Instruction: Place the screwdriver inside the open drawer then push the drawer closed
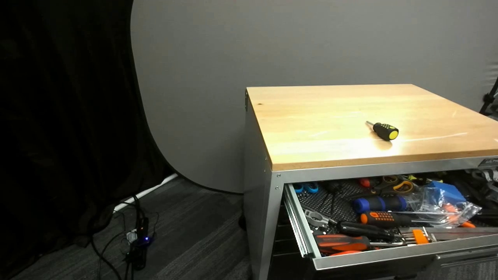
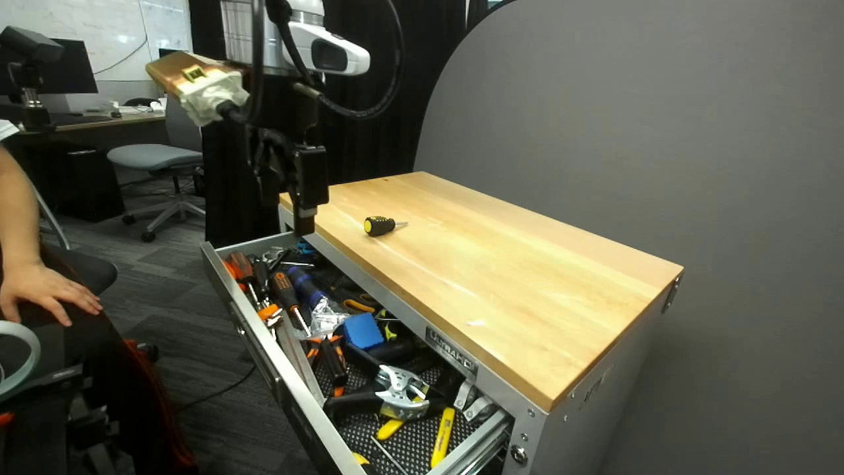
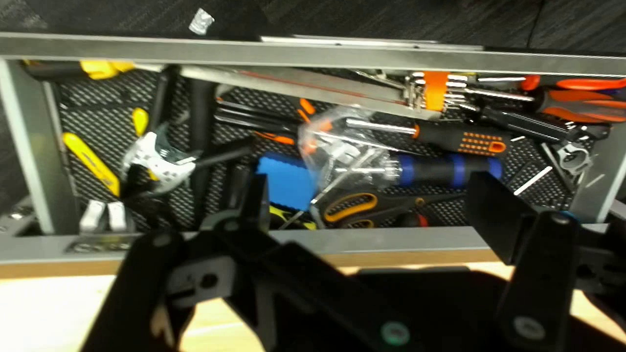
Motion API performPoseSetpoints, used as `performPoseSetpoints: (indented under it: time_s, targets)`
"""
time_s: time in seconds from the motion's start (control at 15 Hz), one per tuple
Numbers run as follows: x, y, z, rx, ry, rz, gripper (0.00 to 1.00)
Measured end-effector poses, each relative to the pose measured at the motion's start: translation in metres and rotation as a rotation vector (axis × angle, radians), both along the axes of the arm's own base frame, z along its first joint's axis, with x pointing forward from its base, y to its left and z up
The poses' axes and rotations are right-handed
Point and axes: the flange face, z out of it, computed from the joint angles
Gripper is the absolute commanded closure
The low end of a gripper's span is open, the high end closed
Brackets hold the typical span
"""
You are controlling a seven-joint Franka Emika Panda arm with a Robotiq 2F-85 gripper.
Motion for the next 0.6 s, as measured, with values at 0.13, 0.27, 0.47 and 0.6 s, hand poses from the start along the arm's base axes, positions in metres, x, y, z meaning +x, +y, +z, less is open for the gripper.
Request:
performPoseSetpoints:
  time_s: [0.13,0.27,0.47,0.6]
  targets:
    - [0.022,0.044,-0.007,-0.003,-0.037,0.037,0.00]
    - [0.047,0.072,-0.017,0.007,-0.078,0.048,0.00]
    - [0.089,0.089,-0.037,0.028,-0.148,0.018,0.00]
    - [0.114,0.090,-0.052,0.028,-0.163,0.005,0.00]
